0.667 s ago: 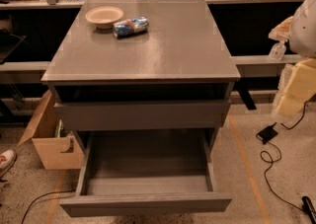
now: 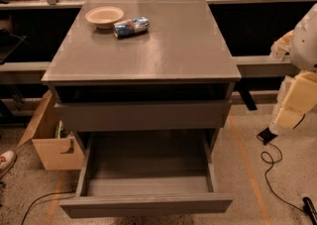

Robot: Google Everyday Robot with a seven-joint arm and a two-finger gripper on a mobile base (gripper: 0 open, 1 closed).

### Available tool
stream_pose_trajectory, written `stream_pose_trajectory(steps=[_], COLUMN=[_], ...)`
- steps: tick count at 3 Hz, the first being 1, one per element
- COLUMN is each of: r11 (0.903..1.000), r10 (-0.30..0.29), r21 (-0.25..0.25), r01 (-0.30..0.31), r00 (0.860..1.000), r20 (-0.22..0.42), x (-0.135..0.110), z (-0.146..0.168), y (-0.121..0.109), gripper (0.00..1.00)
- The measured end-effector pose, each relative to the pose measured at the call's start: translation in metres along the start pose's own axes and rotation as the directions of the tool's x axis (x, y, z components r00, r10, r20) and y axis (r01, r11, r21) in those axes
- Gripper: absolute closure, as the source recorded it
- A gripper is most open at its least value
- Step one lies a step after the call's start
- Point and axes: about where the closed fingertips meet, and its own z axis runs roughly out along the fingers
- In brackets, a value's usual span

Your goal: Close middle drawer

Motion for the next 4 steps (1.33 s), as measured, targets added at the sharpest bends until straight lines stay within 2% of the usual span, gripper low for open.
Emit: stream_pose_trajectory(steps=[1, 2, 3, 4], r11=[0.9901, 0.9672, 0.9529, 0.9529], r10=[0.138, 0.247, 0.278, 0.278], r21=[-0.023, -0.032, -0.075, -0.075], r01=[-0.138, -0.252, -0.294, -0.294], r00=[0.99, 0.962, 0.945, 0.945], r20=[-0.028, -0.115, -0.173, -0.173], x=[0.018, 0.033, 0.048, 0.048], z=[0.028, 0.07, 0.096, 0.096], y=[0.032, 0.068, 0.091, 0.091], gripper=[0.0, 0.0, 0.0, 0.0])
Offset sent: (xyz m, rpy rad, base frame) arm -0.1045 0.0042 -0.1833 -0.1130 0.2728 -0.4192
